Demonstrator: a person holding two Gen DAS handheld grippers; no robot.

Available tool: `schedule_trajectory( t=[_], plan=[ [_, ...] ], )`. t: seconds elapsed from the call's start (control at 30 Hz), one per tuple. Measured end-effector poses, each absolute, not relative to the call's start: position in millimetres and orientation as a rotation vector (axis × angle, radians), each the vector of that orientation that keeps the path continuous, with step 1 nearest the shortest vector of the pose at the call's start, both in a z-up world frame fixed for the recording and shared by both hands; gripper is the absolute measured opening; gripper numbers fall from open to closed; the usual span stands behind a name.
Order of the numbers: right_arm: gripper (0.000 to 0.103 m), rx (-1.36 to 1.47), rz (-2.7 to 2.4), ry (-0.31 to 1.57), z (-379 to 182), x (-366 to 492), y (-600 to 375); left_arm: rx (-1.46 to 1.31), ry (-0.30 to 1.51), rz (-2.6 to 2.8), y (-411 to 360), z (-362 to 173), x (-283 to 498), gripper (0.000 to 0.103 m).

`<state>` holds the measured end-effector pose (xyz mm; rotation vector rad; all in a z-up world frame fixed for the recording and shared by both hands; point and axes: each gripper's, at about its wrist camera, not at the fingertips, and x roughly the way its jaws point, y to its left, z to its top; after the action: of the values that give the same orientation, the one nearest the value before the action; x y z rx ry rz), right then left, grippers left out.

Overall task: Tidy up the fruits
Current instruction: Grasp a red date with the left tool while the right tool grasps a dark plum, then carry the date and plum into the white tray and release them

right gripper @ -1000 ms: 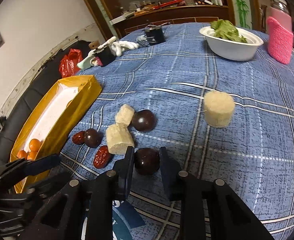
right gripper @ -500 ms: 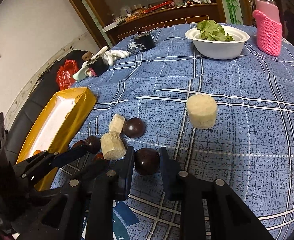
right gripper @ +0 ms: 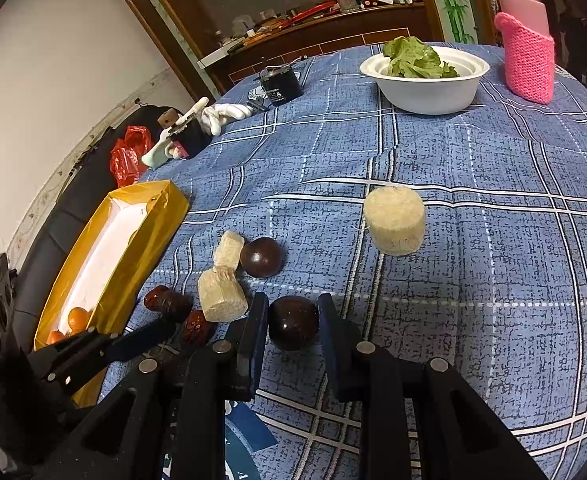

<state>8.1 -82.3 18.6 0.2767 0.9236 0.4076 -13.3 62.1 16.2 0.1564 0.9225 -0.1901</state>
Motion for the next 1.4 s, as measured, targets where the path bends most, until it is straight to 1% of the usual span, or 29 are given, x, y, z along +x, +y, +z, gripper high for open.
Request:
schedule_trajectory(
  t=[0.07,0.17,0.2,0.23,0.6,0.7,0.9,1.13,1.4],
  plan=[
    [0.028,0.279,0.406,0.922,19.0,7.9,-82.4,0.228,0.894,-0.177,53.1,14.5,-12.6,0.043],
    [0.028,0.282,0.4,0.924,18.3,8.0,-83.3,0.335,0.861,-0.141,39.5,10.0,-17.8,0.043],
    [0.028,0.283,0.397,0.924,18.2,8.3,-83.8,0.349,0.848,-0.131,38.2,10.6,-20.7,0.034],
    [0.028,0.284,0.393,0.923,18.3,8.2,-84.5,0.351,0.838,-0.118,39.7,12.4,-22.2,0.016],
    [0.028,0.326,0.41,0.886,24.2,7.1,-91.8,-0.042,0.847,-0.166,127.7,49.9,-46.1,0.016],
    [0.028,0.352,0.434,0.881,25.1,6.6,-93.1,-0.096,0.837,-0.149,148.2,57.5,-53.7,0.016],
    [0.028,0.366,0.427,0.879,23.7,5.4,-93.4,-0.085,0.834,-0.176,145.7,57.9,-51.6,0.016],
    [0.028,0.388,0.457,0.869,25.8,4.2,-95.2,-0.041,0.744,-0.264,119.3,73.5,-65.9,0.016],
    [0.028,0.384,0.49,0.828,33.8,-5.8,-87.1,-0.051,0.654,-0.203,151.2,97.7,-87.0,0.016]
  ],
)
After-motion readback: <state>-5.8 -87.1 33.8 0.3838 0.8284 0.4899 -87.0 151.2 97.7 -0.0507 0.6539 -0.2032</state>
